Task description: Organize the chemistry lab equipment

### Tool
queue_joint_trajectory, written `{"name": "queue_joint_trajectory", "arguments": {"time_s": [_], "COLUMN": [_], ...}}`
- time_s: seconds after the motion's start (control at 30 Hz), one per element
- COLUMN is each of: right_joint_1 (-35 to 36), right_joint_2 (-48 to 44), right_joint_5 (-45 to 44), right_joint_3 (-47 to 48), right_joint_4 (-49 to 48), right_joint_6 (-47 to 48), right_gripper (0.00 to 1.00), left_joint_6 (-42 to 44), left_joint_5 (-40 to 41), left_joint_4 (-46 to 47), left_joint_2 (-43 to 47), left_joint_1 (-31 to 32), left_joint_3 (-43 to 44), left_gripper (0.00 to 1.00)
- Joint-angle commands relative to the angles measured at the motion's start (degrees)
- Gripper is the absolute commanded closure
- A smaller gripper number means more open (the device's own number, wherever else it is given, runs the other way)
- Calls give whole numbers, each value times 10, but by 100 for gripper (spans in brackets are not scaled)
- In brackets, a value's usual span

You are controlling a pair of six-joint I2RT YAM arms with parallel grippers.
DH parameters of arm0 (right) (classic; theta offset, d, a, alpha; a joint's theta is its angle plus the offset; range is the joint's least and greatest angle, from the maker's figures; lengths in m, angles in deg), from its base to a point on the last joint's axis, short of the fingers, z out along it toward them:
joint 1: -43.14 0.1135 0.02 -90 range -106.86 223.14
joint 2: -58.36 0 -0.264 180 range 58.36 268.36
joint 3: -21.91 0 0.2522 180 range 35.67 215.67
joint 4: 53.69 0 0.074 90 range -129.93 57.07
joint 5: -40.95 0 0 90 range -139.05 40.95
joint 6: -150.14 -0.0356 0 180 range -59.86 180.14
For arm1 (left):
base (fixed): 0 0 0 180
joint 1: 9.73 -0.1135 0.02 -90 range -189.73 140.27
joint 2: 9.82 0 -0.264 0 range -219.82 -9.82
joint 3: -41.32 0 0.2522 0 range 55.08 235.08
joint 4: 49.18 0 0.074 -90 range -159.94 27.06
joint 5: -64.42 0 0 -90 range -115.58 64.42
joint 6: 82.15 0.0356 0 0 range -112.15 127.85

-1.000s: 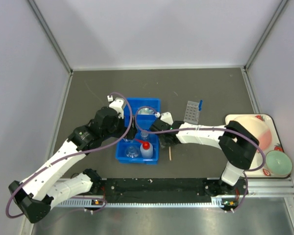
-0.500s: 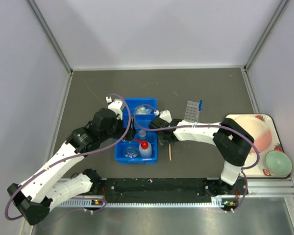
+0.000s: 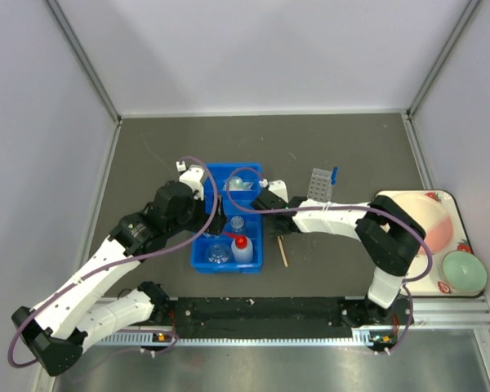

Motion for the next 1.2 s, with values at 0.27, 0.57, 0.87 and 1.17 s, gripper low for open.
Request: {"name": "queue_joint_trajectory", "arguments": {"time_s": [0.27,0.57,0.87,1.17], "right_joint_1": [-18,-32,-33,-35], "right_joint_2": [-23,-150,-146,-56], "right_joint_5": [-23,-28,87,238], "right_joint_3": [-35,55,201,313], "right_joint_4": [26,120,146,147], "right_joint_6": [18,128,297,486], "right_gripper": [100,100,100,100], "left_joint_6": [13,16,25,24], "left_joint_5": [5,-9,-28,-47], "left_joint_4": [-3,-8,1,13], "left_joint_2": [34,64,76,97], "left_joint_1": [-3,-3,-3,-4], "left_joint_3": [3,4,1,-18], "left_gripper": [3,2,2,2]}}
